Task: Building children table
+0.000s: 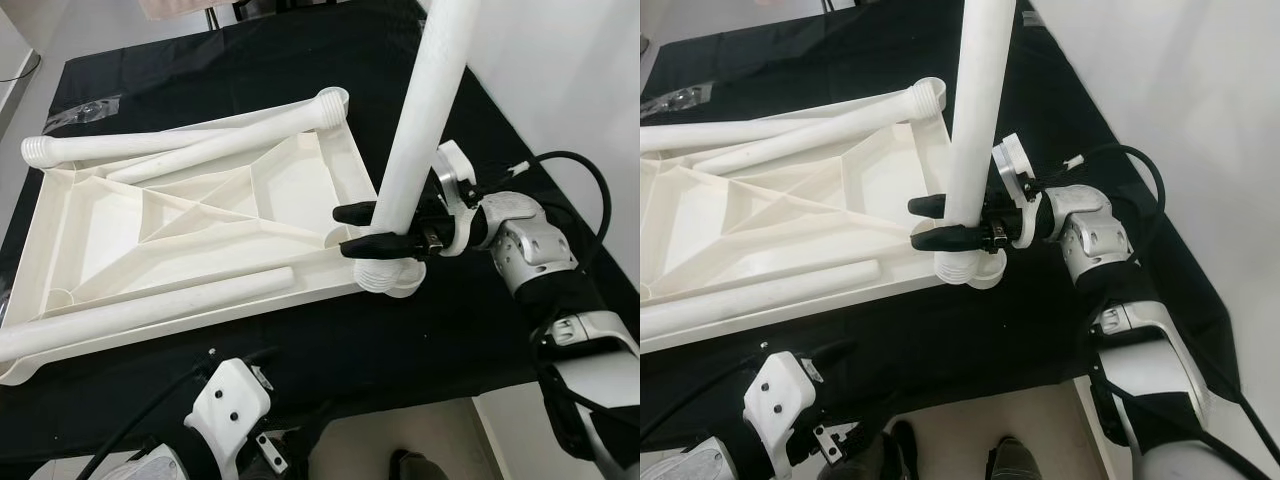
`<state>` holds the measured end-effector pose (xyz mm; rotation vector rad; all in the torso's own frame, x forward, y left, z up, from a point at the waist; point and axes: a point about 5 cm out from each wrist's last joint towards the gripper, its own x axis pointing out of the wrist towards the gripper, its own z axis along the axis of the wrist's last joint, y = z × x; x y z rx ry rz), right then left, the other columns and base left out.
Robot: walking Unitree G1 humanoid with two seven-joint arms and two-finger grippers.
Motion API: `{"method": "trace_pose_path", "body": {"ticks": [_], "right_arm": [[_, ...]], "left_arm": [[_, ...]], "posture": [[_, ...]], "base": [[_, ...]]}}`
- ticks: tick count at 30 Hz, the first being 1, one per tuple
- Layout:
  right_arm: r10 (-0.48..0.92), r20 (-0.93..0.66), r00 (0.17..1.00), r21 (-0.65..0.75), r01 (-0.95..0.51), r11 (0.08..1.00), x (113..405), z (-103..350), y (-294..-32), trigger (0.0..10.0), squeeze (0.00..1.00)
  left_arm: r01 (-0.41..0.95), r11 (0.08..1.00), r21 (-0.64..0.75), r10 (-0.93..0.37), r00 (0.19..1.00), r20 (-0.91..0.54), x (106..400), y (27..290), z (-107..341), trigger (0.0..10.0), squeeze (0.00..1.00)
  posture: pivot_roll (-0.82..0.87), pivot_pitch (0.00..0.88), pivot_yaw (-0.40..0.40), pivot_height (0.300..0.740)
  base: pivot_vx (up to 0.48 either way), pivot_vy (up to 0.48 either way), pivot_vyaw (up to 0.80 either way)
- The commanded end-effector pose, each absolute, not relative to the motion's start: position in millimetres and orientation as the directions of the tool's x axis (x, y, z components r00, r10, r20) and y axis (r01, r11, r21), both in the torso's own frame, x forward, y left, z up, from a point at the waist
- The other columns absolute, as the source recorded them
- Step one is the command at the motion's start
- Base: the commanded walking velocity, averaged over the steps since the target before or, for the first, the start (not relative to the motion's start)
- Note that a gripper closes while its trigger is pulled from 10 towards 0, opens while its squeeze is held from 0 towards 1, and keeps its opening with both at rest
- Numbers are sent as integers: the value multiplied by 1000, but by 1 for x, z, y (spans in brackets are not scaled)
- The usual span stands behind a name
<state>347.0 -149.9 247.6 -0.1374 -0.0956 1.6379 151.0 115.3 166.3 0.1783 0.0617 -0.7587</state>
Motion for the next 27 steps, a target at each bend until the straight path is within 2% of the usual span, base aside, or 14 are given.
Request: {"method": "trace_pose_path", "body": {"ticks": [1,4,9,21,27], "right_arm": [[992,-95,-77,-48,-996,-82,344,221,-150,10000,0],[993,-99,-68,-46,-996,-73,345,221,-153,10000,0],[993,-116,-9,-65,-998,-16,349,222,-166,10000,0],[992,-122,29,-69,-997,20,346,221,-182,10000,0],[990,-141,28,-91,-996,15,346,215,-180,10000,0]], "left_arm": [[710,692,134,-698,704,-130,146,114,166,10000,0],[711,690,134,-699,703,-132,145,115,166,10000,0],[714,687,134,-701,700,-136,143,116,166,10000,0],[719,681,139,-705,695,-141,143,118,165,10000,0],[719,680,141,-705,695,-142,143,118,165,10000,0]], "posture": [[34,264,80,740],[37,267,81,740],[40,273,83,740],[42,276,95,740],[41,276,96,740]], "base": [[0,0,0],[0,0,0],[0,0,0],[0,0,0],[0,0,0]]}}
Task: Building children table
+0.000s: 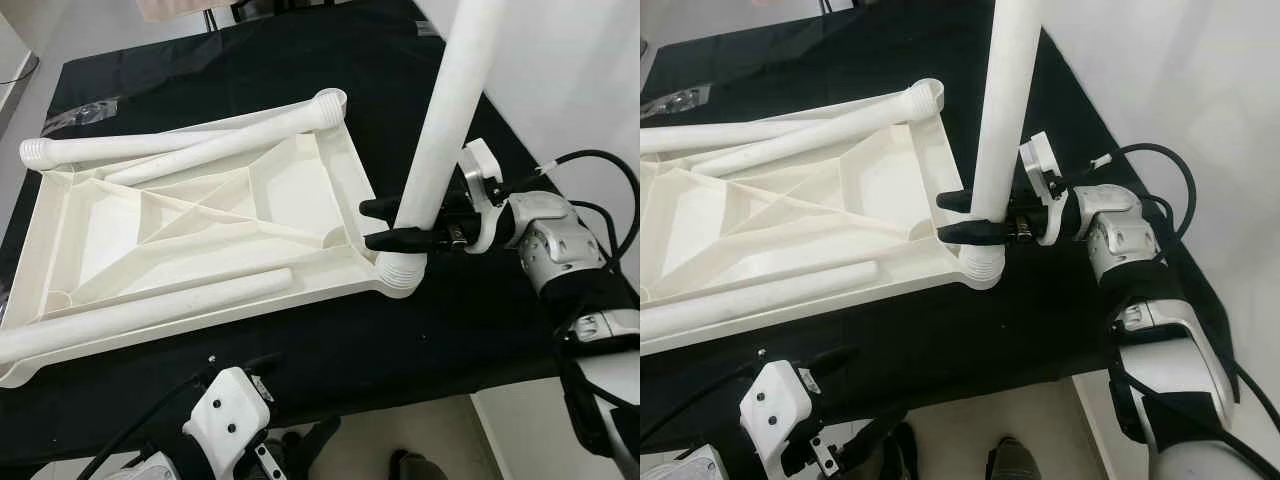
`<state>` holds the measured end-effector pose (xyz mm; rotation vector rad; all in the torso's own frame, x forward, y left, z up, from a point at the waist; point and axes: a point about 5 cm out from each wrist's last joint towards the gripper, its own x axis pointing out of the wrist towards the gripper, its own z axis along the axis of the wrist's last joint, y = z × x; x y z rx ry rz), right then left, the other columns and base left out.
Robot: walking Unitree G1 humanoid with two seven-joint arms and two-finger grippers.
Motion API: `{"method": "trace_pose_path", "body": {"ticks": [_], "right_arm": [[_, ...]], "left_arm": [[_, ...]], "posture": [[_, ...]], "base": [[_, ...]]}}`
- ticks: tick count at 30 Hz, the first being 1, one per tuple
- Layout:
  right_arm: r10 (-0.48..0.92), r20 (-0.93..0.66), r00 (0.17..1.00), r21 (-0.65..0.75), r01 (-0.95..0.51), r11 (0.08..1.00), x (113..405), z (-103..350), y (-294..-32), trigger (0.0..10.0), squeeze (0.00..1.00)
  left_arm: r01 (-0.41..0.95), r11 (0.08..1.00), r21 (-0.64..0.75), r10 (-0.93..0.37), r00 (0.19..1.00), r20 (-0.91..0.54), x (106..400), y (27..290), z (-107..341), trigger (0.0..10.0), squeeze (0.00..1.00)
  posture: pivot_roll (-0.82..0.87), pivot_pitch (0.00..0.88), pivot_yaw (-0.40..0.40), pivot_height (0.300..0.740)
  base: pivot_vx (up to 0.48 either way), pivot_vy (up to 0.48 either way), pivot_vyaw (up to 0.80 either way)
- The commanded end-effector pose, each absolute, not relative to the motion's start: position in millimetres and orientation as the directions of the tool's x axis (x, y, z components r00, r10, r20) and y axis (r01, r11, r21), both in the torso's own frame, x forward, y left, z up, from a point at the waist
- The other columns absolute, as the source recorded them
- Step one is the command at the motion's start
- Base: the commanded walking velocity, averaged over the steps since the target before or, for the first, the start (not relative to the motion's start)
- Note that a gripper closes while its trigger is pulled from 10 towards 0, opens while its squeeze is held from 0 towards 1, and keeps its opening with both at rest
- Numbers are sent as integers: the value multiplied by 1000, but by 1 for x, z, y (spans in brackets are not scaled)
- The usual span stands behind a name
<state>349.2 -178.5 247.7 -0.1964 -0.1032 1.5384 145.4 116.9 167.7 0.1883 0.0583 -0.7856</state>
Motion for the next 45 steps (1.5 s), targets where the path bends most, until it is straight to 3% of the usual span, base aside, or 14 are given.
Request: {"method": "trace_pose_path", "body": {"ticks": [1,11,24,26,28,30,35,40,42,43,44,45], "right_arm": [[989,-148,26,-106,-994,11,345,213,-178,10000,0],[965,-261,-8,-228,-971,-69,337,199,-155,10000,0],[930,-356,-93,-190,-967,-170,333,198,-152,10000,0],[953,-299,-42,-147,-985,-89,340,203,-148,10000,0],[953,-299,-42,-147,-985,-89,340,203,-148,10000,0],[972,-232,43,-82,-996,25,348,204,-142,10000,0],[974,-189,126,-19,-992,125,350,196,-139,10000,0],[960,-181,212,-46,-977,207,350,187,-139,10000,0],[936,-193,296,-75,-955,286,348,180,-139,10000,0],[936,-193,296,-75,-955,286,348,180,-139,10000,0],[879,-217,424,-89,-906,414,343,171,-136,10000,0],[879,-217,424,-89,-906,414,343,171,-136,10000,0]], "left_arm": [[719,680,142,-705,695,-142,143,118,165,10000,0],[721,678,146,-707,693,-140,144,118,165,10000,0],[719,680,145,-707,695,-135,144,117,165,10000,0],[720,679,145,-707,694,-134,144,117,165,10000,0],[720,679,145,-707,694,-134,144,117,165,10000,0],[720,679,144,-707,694,-135,144,116,165,10000,0],[722,677,142,-709,692,-137,143,116,164,10000,0],[725,674,139,-711,689,-141,142,116,164,10000,0],[727,673,139,-713,687,-143,141,116,163,10000,0],[727,673,139,-713,687,-143,141,116,163,10000,0],[720,679,142,-706,694,-142,141,116,163,10000,0],[720,679,142,-706,694,-142,141,116,163,10000,0]], "posture": [[42,276,96,740],[39,279,94,740],[35,280,87,740],[33,279,85,740],[33,279,85,740],[32,276,83,740],[30,272,84,740],[26,270,82,740],[25,266,65,740],[25,266,65,740],[27,264,47,740],[27,264,47,740]], "base": [[0,0,0],[0,0,0],[0,0,0],[0,0,0],[0,0,0],[0,0,0],[0,0,0],[0,0,0],[0,0,0],[0,0,0],[0,0,0],[0,0,0]]}}
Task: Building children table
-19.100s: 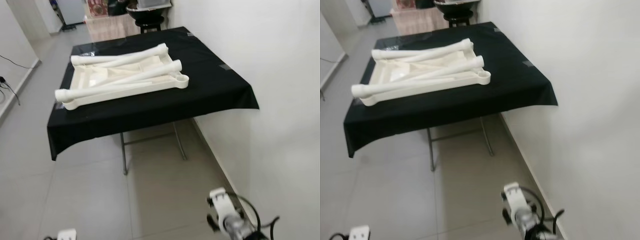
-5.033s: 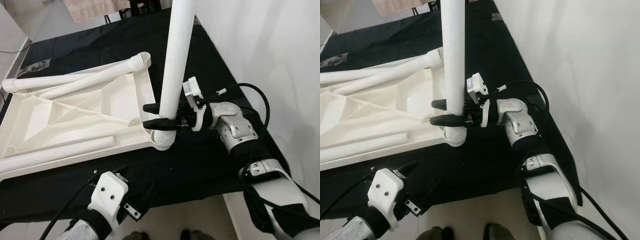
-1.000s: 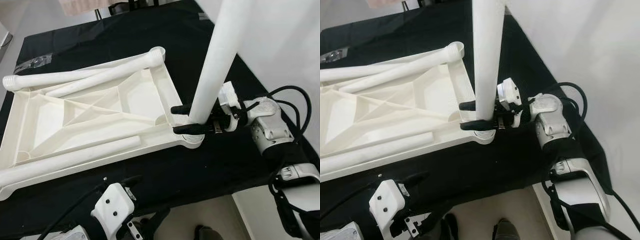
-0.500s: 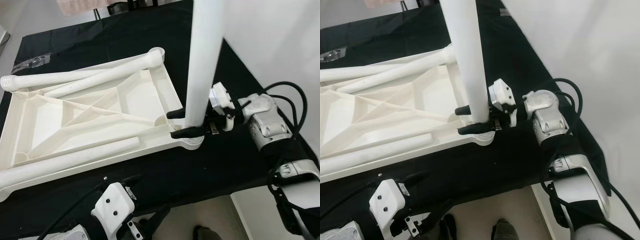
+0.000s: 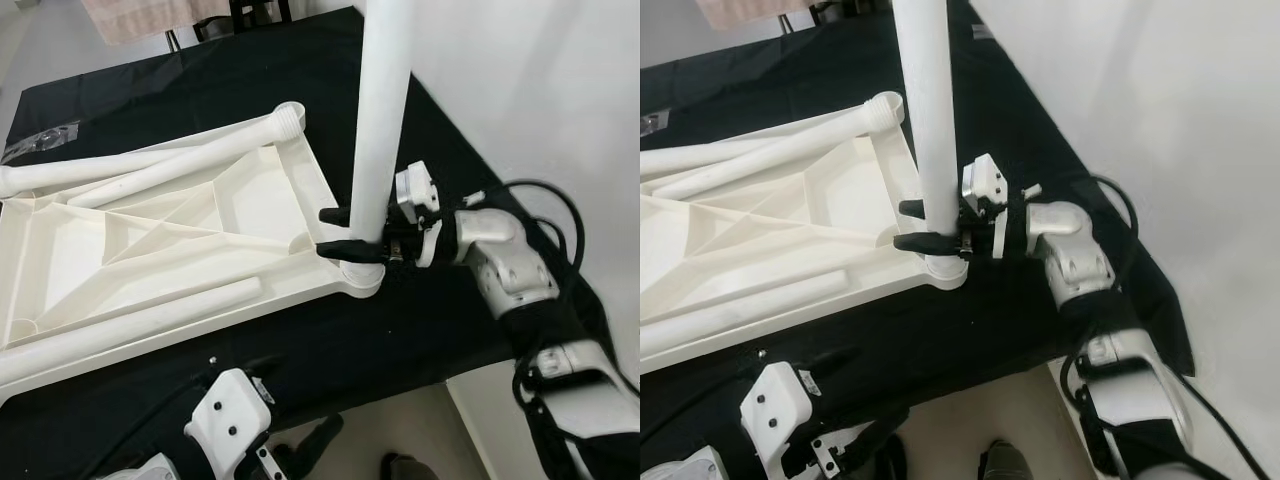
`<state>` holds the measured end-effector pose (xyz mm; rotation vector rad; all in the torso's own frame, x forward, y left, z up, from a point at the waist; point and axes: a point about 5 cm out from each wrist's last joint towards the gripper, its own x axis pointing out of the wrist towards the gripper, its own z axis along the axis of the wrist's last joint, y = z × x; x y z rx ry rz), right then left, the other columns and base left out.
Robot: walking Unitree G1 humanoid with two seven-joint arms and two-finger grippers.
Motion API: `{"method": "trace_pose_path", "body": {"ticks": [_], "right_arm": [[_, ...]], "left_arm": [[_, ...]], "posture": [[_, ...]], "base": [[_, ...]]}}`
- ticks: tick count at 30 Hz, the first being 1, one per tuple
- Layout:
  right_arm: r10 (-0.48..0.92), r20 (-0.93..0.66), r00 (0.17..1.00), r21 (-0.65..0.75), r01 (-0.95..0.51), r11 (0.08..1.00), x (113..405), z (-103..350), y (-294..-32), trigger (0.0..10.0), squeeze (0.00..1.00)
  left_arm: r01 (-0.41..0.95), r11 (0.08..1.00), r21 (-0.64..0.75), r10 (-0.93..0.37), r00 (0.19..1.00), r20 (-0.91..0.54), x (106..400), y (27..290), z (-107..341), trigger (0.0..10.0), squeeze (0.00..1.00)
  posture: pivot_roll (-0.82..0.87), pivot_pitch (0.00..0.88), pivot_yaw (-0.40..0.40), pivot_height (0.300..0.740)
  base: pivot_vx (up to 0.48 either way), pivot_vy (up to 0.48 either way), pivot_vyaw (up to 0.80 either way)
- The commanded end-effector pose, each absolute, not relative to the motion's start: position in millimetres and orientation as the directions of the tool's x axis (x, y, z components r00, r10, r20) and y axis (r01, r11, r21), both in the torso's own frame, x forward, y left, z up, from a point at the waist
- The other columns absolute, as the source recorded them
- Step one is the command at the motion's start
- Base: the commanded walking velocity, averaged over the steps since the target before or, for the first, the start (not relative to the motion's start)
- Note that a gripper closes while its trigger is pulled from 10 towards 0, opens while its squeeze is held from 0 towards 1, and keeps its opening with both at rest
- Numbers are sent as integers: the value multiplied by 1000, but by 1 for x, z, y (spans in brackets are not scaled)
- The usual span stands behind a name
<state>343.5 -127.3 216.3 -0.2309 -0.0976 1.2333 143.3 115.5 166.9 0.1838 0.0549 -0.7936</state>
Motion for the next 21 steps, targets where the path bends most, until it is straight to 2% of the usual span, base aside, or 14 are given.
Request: {"method": "trace_pose_path", "body": {"ticks": [1,2,3,5,7,12,18,21], "right_arm": [[846,-228,482,-90,-875,475,341,168,-135,10000,0],[656,-235,717,-166,-695,700,333,163,-125,10000,0],[527,-233,817,-157,-566,809,314,158,-118,10000,0],[527,-233,817,-157,-566,809,314,158,-118,10000,0],[384,-186,904,-132,-411,902,288,159,-102,10000,0],[399,-147,905,-118,-417,901,300,157,-85,10000,0],[397,-167,902,-85,-415,906,295,156,-80,10000,0],[387,-157,909,-1,-392,920,289,166,-74,10000,0]], "left_arm": [[715,685,144,-701,699,-140,141,117,163,10000,0],[703,695,149,-690,711,-137,142,118,164,10000,0],[692,705,153,-679,722,-134,143,120,164,10000,0],[692,705,153,-679,722,-134,143,120,164,10000,0],[669,726,160,-658,743,-123,147,123,166,10000,0],[659,729,186,-648,751,-123,156,127,163,10000,0],[636,744,206,-625,771,-122,162,132,162,10000,0],[625,751,215,-615,780,-119,167,132,159,10000,0]], "posture": [[28,264,42,740],[29,260,31,740],[22,255,32,740],[22,255,32,740],[12,262,55,740],[8,228,59,740],[2,215,60,740],[-9,205,62,740]], "base": [[0,0,0],[0,0,0],[0,0,0],[0,0,0],[0,0,0],[0,0,0],[0,0,0],[0,0,0]]}}
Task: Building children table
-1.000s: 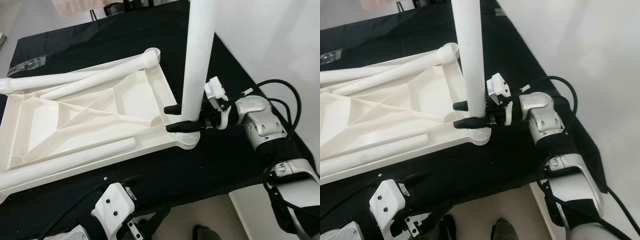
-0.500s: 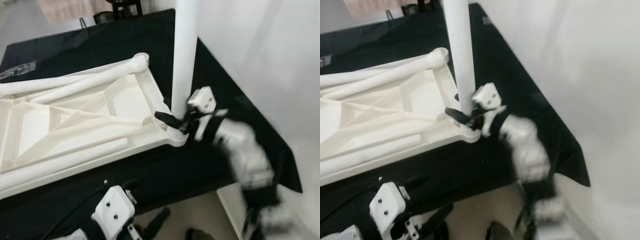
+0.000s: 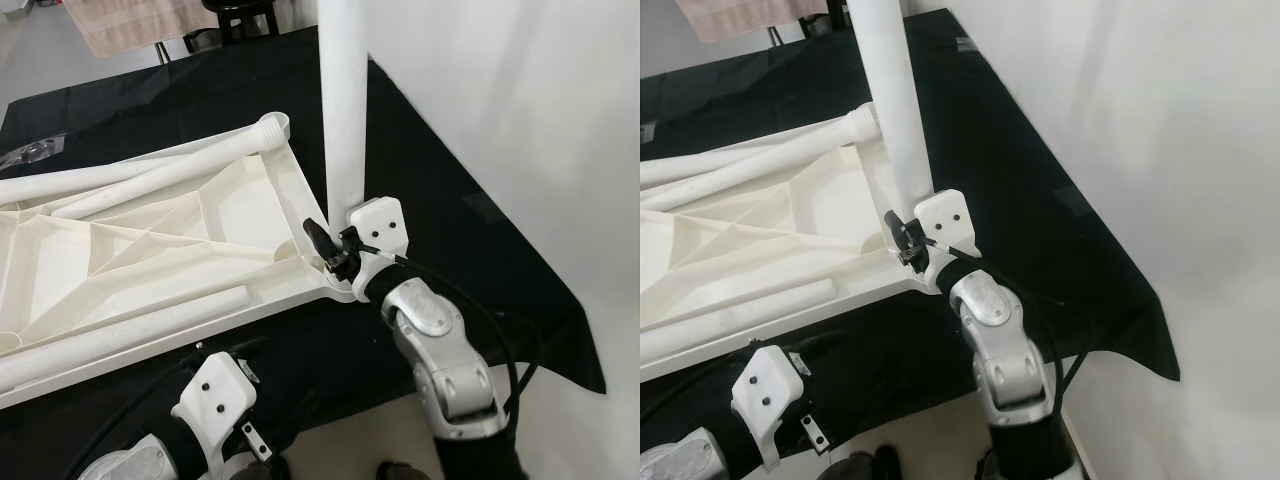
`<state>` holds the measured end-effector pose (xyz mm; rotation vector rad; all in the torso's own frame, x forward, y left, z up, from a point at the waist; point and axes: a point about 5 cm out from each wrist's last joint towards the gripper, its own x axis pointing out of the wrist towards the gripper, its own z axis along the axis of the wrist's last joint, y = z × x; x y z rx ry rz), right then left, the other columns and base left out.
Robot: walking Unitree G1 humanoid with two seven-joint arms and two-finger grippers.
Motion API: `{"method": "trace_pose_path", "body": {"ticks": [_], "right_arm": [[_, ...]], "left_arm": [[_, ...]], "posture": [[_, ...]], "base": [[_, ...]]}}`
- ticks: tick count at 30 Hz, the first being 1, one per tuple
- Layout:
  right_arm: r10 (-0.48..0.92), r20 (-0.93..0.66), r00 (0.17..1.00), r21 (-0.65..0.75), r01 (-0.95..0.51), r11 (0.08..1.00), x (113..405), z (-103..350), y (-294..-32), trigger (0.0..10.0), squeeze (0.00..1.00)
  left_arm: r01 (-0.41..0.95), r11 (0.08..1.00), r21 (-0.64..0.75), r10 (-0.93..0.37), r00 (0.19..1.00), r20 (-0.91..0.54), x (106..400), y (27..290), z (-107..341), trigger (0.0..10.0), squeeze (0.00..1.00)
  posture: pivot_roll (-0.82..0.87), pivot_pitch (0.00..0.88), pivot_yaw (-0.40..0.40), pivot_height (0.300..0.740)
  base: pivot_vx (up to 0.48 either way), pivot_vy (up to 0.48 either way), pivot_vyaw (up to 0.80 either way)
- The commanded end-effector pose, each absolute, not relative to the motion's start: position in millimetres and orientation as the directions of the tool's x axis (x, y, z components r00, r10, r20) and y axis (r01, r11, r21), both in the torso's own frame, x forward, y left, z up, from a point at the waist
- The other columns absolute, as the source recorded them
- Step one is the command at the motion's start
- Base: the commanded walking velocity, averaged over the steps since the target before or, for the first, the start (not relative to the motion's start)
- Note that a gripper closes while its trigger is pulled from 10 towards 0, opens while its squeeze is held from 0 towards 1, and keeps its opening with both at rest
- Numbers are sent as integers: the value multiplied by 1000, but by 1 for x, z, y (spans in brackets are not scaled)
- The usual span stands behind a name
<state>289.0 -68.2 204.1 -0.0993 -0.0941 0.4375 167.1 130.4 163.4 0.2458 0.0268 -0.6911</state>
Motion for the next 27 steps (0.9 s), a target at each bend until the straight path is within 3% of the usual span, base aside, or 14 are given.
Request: {"method": "trace_pose_path", "body": {"ticks": [1,8,9,10,16,17,18,19,20,21,22,25,27], "right_arm": [[387,-157,909,-1,-392,920,289,166,-74,10000,0],[426,-95,900,12,-427,904,296,175,-79,10000,0],[451,-75,890,21,-450,893,299,178,-80,10000,373],[505,-46,862,39,-504,863,300,181,-81,10000,1000],[616,14,788,45,-615,787,299,192,-83,10000,1000],[662,34,749,45,-662,748,300,198,-85,10000,1000],[767,61,639,-9,-768,640,301,210,-90,10000,1000],[804,62,591,-43,-804,594,302,215,-93,10000,1000],[830,56,555,-79,-826,558,303,218,-95,10000,800],[830,56,555,-79,-826,558,303,218,-95,10000,800],[857,40,514,-106,-851,515,305,219,-97,10000,12],[913,-45,405,-162,-905,393,321,218,-104,10000,0],[923,-62,380,-169,-915,365,325,218,-106,10000,0]], "left_arm": [[625,751,215,-615,780,-119,167,132,159,10000,0],[620,753,221,-611,783,-114,171,132,157,10000,0],[618,754,222,-610,784,-112,172,132,157,10000,0],[616,755,223,-609,786,-110,172,132,156,10000,0],[614,756,226,-608,787,-105,173,131,156,10000,0],[614,756,227,-608,787,-103,174,130,156,10000,0],[616,755,227,-611,785,-98,174,129,156,10000,0],[617,754,226,-612,785,-97,174,128,155,10000,0],[618,753,225,-614,784,-96,174,128,155,10000,0],[618,753,225,-614,784,-96,174,128,155,10000,0],[619,752,225,-616,782,-95,174,127,155,10000,0],[625,750,218,-622,778,-89,175,124,154,10000,0],[625,750,217,-623,777,-88,175,124,153,10000,0]], "posture": [[-9,205,62,740],[-11,193,64,740],[-12,192,63,740],[-13,189,63,740],[-11,189,62,740],[-9,190,60,740],[-7,188,58,740],[-7,187,58,740],[-5,186,57,740],[-5,186,57,740],[-5,186,55,740],[-2,175,44,740],[-2,175,44,740]], "base": [[0,0,0],[0,0,0],[0,0,0],[0,0,0],[0,0,0],[0,0,0],[0,0,0],[0,0,0],[0,0,0],[0,0,0],[0,0,0],[0,0,0],[0,0,0]]}}
